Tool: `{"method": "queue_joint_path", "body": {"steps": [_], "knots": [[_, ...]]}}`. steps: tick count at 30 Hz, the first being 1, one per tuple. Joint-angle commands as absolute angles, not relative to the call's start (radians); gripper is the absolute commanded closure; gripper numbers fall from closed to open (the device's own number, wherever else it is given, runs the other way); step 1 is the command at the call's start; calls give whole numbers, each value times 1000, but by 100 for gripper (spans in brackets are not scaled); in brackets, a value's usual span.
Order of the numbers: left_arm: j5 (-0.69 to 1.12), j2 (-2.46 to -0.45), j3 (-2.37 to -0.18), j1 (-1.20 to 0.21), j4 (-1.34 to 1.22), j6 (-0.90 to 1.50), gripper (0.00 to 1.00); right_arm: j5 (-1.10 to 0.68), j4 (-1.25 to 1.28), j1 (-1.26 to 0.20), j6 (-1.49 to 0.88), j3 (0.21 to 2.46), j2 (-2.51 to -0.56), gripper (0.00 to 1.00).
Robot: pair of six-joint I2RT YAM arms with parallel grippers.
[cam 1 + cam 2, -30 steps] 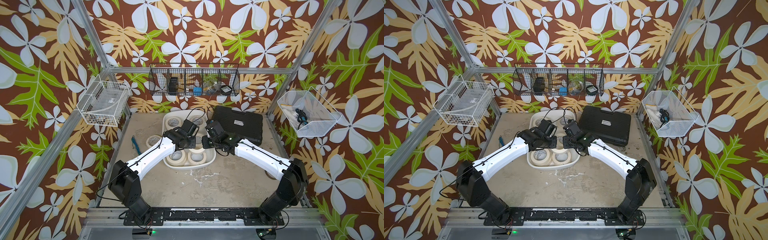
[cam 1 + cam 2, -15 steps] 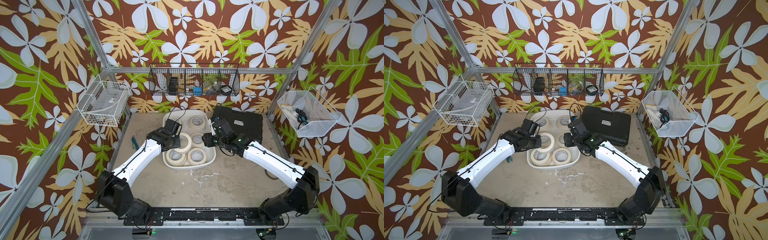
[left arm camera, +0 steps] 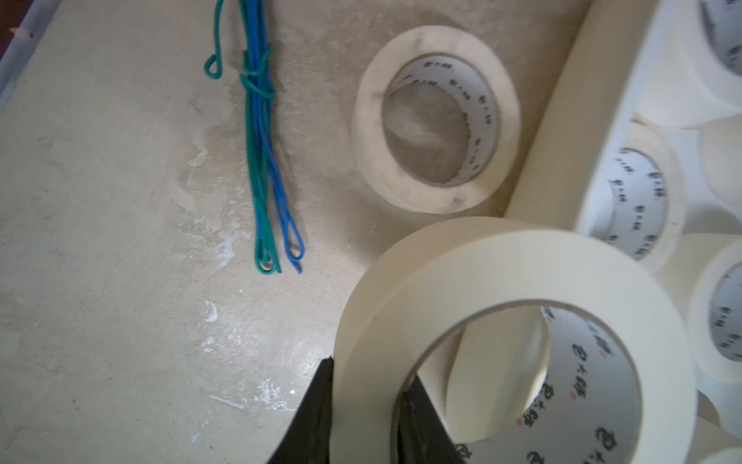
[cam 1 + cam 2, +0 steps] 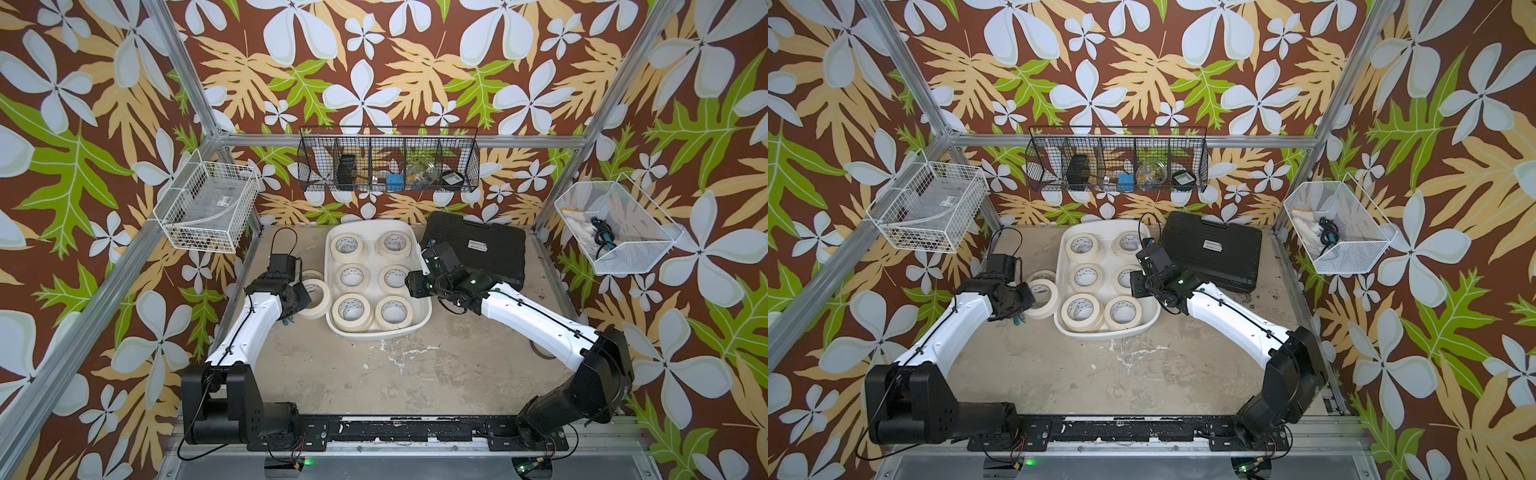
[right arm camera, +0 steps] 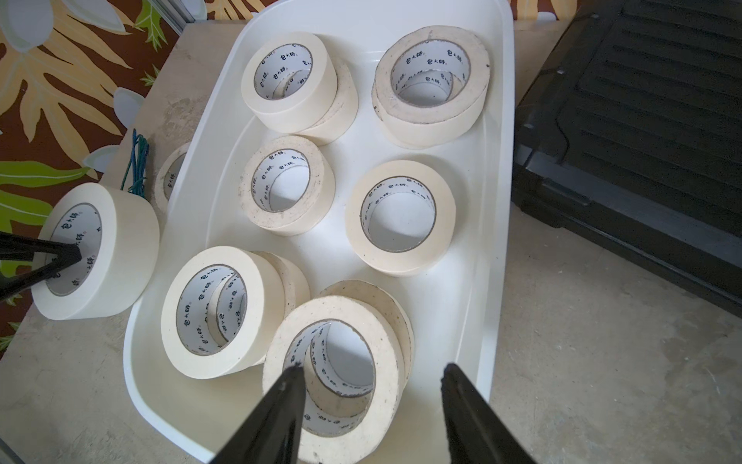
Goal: Take out the art tape in the storage box
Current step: Place the art tape at the center of the board.
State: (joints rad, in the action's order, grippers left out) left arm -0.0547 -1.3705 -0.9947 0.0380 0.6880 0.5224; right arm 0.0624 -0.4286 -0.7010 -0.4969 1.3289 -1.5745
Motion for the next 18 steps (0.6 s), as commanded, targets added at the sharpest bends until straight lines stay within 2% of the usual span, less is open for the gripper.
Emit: {"method": "queue_joint_path", "body": {"steps": [1, 10, 18], "knots": [[-57, -1377, -954, 69, 626, 544, 92, 41, -407, -702, -496, 1339, -1583, 42], [-77, -1364, -908, 105, 585, 567, 93, 41, -410, -702, -489, 1339, -1591, 42], [-175, -1342, -891, 144, 606, 558, 93, 24, -403, -703, -499, 1339, -1610, 43]]}}
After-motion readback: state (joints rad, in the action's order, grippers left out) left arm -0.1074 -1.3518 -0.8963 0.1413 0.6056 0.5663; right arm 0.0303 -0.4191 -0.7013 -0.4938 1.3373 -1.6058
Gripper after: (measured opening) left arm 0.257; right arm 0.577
